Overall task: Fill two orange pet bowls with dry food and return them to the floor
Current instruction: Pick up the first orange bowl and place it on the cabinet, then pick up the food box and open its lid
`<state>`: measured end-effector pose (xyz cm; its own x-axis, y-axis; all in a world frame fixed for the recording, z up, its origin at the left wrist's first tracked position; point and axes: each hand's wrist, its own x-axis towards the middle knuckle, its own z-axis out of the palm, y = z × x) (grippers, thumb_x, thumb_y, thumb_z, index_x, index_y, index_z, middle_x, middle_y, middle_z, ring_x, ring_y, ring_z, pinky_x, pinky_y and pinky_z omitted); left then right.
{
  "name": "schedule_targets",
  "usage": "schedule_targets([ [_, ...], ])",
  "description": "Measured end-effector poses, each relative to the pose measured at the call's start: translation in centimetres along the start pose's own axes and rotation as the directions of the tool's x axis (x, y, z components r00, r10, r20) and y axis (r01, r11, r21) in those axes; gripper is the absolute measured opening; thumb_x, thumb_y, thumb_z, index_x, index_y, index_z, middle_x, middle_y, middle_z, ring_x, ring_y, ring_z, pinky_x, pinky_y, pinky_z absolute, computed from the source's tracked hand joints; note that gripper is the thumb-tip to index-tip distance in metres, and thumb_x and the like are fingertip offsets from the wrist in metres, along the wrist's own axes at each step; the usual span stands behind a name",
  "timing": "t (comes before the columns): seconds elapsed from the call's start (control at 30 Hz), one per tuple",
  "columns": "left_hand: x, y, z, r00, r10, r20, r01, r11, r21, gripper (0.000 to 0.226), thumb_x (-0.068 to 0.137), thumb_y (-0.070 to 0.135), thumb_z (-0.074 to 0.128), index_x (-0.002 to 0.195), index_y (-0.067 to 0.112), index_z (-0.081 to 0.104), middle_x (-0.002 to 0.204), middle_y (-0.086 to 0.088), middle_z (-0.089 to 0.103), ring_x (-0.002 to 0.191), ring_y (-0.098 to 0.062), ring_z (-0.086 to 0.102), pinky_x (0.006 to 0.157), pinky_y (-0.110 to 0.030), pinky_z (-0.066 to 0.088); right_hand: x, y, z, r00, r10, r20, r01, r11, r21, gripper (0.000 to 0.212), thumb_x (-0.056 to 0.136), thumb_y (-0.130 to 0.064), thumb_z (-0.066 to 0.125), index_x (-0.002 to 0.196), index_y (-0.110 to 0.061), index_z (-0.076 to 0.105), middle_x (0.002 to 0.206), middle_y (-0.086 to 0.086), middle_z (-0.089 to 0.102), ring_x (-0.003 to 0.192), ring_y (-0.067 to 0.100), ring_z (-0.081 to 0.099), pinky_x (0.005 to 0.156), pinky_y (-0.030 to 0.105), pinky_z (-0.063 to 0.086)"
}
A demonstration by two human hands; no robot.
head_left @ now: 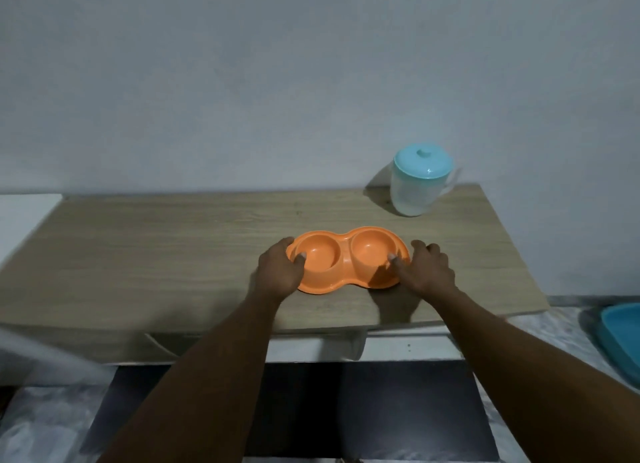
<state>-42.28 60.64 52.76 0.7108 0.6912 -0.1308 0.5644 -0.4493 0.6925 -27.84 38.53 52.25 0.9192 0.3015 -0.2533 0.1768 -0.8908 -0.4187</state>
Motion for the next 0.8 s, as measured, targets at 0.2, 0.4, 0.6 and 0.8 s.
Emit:
schedule_targets([
  [0.2, -5.4, 5.3, -0.9, 0.979, 0.193, 0.065, -0.196, 0.979, 0.047, 0.052, 0.093, 0.025, 0.063, 0.142, 0.017, 0.054, 0.144, -0.007, 0.058, 0.135, -0.028, 0.050, 0.110, -0.031, 0.036, -7.3, 1.6, -4.1, 0.994, -0.106, -0.035, 0.106, 0.994, 0.005, 0.070, 0.093, -0.050, 0.059, 0.150, -0.016, 0.037, 0.151, 0.015, 0.040, 0.137, 0.037, 0.040, 0.107, 0.050, 0.041],
  [0.4, -12.5, 9.2, 1.1, 0.925, 0.349, 0.154, -0.360, 0.931, 0.054, 0.051, 0.093, 0.027, 0.062, 0.143, 0.018, 0.053, 0.144, -0.008, 0.057, 0.136, -0.031, 0.047, 0.110, -0.035, 0.036, -14.0, 5.6, -6.7, 0.989, -0.130, -0.074, 0.132, 0.991, 0.033, 0.062, 0.093, -0.042, 0.061, 0.146, -0.014, 0.044, 0.145, 0.013, 0.047, 0.130, 0.031, 0.050, 0.106, 0.044, 0.044],
  [0.6, -19.1, 10.3, 5.4, 0.890, 0.387, 0.240, -0.404, 0.915, 0.021, 0.049, 0.094, 0.028, 0.061, 0.141, 0.020, 0.053, 0.141, -0.006, 0.058, 0.131, -0.026, 0.052, 0.105, -0.035, 0.042, -18.1, 12.0, -7.4, 0.994, -0.089, -0.065, 0.092, 0.995, 0.030, 0.054, 0.093, -0.038, 0.059, 0.140, -0.011, 0.051, 0.139, 0.014, 0.054, 0.123, 0.032, 0.055, 0.099, 0.040, 0.047],
  [0.8, -23.3, 8.8, 10.9, 0.923, 0.269, 0.277, -0.289, 0.957, 0.033, 0.049, 0.092, 0.030, 0.061, 0.140, 0.020, 0.056, 0.136, -0.005, 0.063, 0.128, -0.025, 0.056, 0.107, -0.034, 0.045, -19.8, 18.1, -5.6, 0.996, -0.085, 0.005, 0.084, 0.995, 0.062, 0.051, 0.094, -0.035, 0.059, 0.138, -0.009, 0.053, 0.139, 0.015, 0.057, 0.126, 0.032, 0.053, 0.102, 0.039, 0.044],
])
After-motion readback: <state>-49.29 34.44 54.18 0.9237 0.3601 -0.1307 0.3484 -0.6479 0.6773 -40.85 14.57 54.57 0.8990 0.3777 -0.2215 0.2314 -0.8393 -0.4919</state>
